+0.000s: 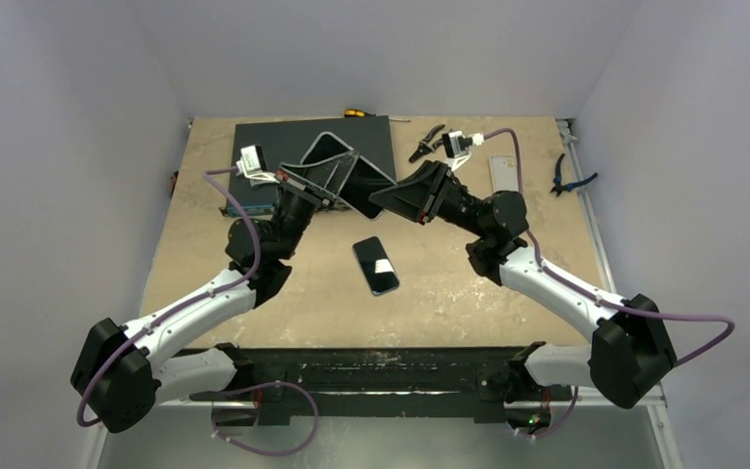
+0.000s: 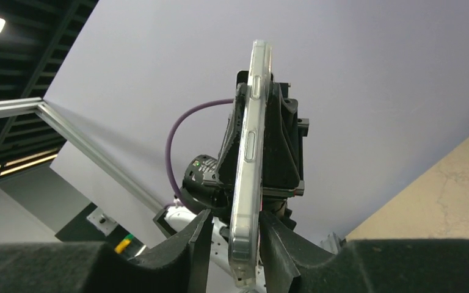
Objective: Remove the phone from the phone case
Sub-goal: Remove the phone case from the phone.
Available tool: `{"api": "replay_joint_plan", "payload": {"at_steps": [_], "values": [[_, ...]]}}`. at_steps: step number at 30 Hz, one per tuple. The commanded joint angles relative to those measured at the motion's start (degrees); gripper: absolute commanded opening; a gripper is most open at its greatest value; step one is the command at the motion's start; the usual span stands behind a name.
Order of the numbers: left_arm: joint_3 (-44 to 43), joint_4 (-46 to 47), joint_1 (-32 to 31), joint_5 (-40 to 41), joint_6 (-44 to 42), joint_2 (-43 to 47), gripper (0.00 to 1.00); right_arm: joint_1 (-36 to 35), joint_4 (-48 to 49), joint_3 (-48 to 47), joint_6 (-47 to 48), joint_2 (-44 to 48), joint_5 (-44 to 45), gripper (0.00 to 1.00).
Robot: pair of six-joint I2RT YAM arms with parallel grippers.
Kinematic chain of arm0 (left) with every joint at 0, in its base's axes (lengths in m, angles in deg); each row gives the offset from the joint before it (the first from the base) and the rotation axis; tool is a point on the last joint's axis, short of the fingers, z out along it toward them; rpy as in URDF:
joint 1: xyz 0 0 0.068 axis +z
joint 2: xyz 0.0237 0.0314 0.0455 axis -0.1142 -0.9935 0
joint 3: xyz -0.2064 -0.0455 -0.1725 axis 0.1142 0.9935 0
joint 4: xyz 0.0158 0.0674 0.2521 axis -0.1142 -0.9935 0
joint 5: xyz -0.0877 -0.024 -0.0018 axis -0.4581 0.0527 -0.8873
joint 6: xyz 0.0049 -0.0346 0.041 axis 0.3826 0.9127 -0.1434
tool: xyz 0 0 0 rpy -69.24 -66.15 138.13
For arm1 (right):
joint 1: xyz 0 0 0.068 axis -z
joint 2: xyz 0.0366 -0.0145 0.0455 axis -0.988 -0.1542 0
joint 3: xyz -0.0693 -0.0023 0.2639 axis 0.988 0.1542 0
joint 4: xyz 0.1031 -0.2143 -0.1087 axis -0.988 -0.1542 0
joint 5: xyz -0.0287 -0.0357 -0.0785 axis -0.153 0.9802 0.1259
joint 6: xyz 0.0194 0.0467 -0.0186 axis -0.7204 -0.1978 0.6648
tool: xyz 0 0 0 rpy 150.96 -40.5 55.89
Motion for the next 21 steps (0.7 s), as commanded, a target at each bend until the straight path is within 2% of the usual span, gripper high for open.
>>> {"api": "replay_joint_plan", "payload": {"at_steps": [1,2,6,7,10,12,14,17,21], "values": [[-1.8,1.9,-0.2,-1.9,0.5,-1.0,0.00,-1.1,3.5,-4.8,-0.5,-0.1,-0.4,0.36],[-2.0,1.8,-0.2,-2.1,0.5,-1.0,0.00,-1.2,3.3,-5.0,-0.4,-0.2,-0.3,0.33],[-2.5,0.0,-0.2,-2.8,0.6,-0.7,0.00,-1.3,3.4,-5.2,-0.5,-0.2,-0.6,0.05],[-2.7,-1.8,-0.1,-2.7,0.4,-0.2,0.04,-1.1,4.0,-5.0,-1.3,0.0,-1.3,0.00],[-3.4,-8.1,0.9,-3.3,-1.5,2.6,0.28,0.8,3.7,-4.3,-2.6,1.3,-2.8,0.00],[-3.5,-12.2,2.1,-3.8,-2.7,5.2,0.38,2.4,3.7,-3.7,-3.6,2.7,-4.2,0.00],[-3.2,-14.5,3.8,-4.5,-3.3,7.7,0.45,3.8,3.6,-3.2,-4.6,3.9,-6.2,0.00],[-3.1,-15.7,8.0,-9.6,-2.5,10.1,0.54,5.5,3.0,-2.8,-5.7,5.7,-9.5,0.00],[-3.1,-12.6,11.7,-17.8,1.3,9.8,0.61,6.3,-2.9,-3.0,-2.8,8.8,-11.0,0.00]]}}
